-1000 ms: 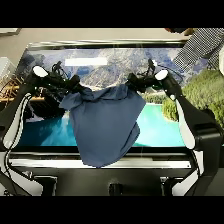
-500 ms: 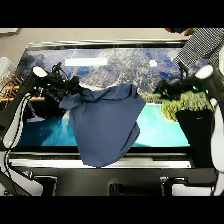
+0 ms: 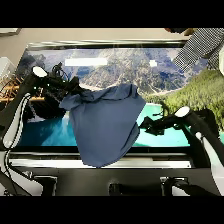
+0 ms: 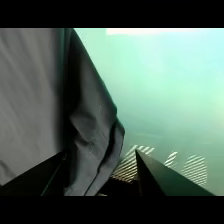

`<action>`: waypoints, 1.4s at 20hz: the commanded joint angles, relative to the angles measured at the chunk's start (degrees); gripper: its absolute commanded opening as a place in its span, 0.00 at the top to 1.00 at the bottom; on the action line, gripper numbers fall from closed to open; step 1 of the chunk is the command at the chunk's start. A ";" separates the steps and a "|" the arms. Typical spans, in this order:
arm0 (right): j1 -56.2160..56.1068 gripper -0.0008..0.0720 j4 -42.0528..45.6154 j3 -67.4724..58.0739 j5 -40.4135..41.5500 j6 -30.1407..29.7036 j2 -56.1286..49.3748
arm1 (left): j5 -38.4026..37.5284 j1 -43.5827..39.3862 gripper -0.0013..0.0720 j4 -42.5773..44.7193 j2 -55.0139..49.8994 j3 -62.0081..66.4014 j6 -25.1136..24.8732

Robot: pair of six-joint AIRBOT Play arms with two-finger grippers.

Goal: Fold the clothes and pants, and hang the long-sleeved shirts on hangers.

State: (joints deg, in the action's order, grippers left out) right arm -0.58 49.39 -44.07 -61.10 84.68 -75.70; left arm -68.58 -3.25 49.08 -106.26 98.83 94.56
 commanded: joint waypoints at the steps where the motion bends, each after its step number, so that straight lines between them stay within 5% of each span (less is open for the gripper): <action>1: -4.50 0.34 -0.07 4.09 8.46 2.99 0.39 | -0.07 0.07 0.96 0.00 -0.02 -0.02 -0.09; 3: -4.87 0.35 -0.24 4.09 11.87 4.70 0.33 | -0.09 0.07 0.96 0.00 -0.02 -0.02 -0.09; 7: -4.87 0.53 -1.68 4.09 14.56 4.70 -0.92 | -0.07 0.07 0.96 0.00 -0.04 -0.02 -0.31; 10: -4.85 0.95 -7.91 4.00 14.69 0.90 -1.62 | -0.04 0.07 0.96 0.07 -0.04 -0.02 -0.31; 12: -3.72 0.95 -7.61 1.88 14.40 1.18 -0.52 | -0.22 0.11 0.96 0.50 -0.02 -0.02 -0.28; 16: 8.61 0.95 5.01 -12.11 11.43 12.68 0.28 | -6.78 2.23 0.96 0.44 0.28 0.09 5.11; 20: 17.88 0.95 6.91 -29.62 14.64 13.33 -3.21 | -10.43 3.30 0.96 0.66 0.28 0.09 5.14; 26: 13.20 0.94 6.21 -37.51 14.19 14.82 -14.99 | -10.38 2.05 0.96 0.94 -0.44 0.07 5.14; 28: 11.23 0.73 6.10 -37.51 11.98 14.80 -16.59 | -10.40 1.97 0.96 1.09 -0.44 0.07 5.14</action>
State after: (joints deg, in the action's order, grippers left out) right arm 12.82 55.48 -79.94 -47.24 99.07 -88.95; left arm -78.63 -1.04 49.91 -106.56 98.87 99.59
